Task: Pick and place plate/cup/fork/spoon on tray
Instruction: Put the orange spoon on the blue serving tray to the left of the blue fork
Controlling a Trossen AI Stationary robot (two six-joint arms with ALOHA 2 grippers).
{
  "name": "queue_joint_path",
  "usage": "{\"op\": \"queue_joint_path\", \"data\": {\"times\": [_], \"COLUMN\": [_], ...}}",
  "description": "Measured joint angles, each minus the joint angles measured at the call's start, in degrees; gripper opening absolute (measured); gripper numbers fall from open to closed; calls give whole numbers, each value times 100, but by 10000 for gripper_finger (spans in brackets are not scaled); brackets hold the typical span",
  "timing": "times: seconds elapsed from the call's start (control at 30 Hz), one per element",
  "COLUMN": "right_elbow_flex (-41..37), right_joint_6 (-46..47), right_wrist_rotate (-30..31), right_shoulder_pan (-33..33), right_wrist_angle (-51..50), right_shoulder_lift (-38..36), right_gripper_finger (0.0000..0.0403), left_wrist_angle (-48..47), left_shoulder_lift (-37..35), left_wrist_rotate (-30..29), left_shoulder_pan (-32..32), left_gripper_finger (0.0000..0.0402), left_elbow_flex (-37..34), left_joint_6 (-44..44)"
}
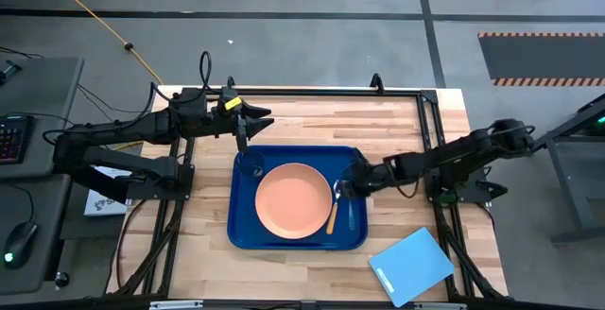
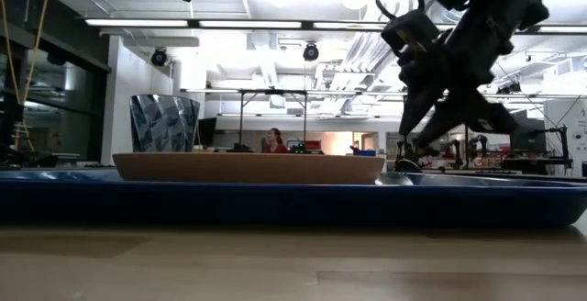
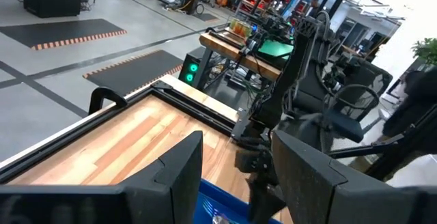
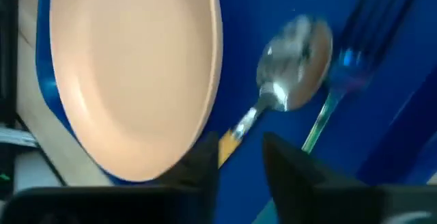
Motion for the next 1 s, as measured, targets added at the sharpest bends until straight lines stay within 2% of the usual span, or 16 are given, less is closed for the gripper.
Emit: {"op": "queue_joint_path", "data": {"times": [0.1,0.13,0.3,0.4,0.57,0.73,1.0], "right_elbow_flex": [0,0,4,0,0,0,0], "right_joint_6": [-917,-1264,-2103,-2420,-2744,-2997,-3503], "right_wrist_rotate": [-1,-24,-570,-690,-673,-410,-411], "right_shoulder_pan": [-234,-298,-663,-754,-823,-836,-832], "right_wrist_angle": [-72,-15,227,210,197,84,231], "right_shoulder_lift": [-32,-9,387,561,583,583,764], "right_gripper_finger": [28,15,4,3,1,0,0], "left_wrist_angle": [-7,-3,2,12,9,9,9], "left_shoulder_lift": [1,-1,-1,-1,-1,-1,-1], "left_wrist_rotate": [-1,-2,-2,-8,-22,-37,-151], "left_shoulder_pan": [0,1,1,0,-1,-1,-1], "left_gripper_finger": [164,164,164,164,164,164,164], "left_elbow_flex": [-2,-2,-2,-2,-2,-2,-2], "left_joint_6": [-4,-4,-7,-33,-66,-66,-65]}}
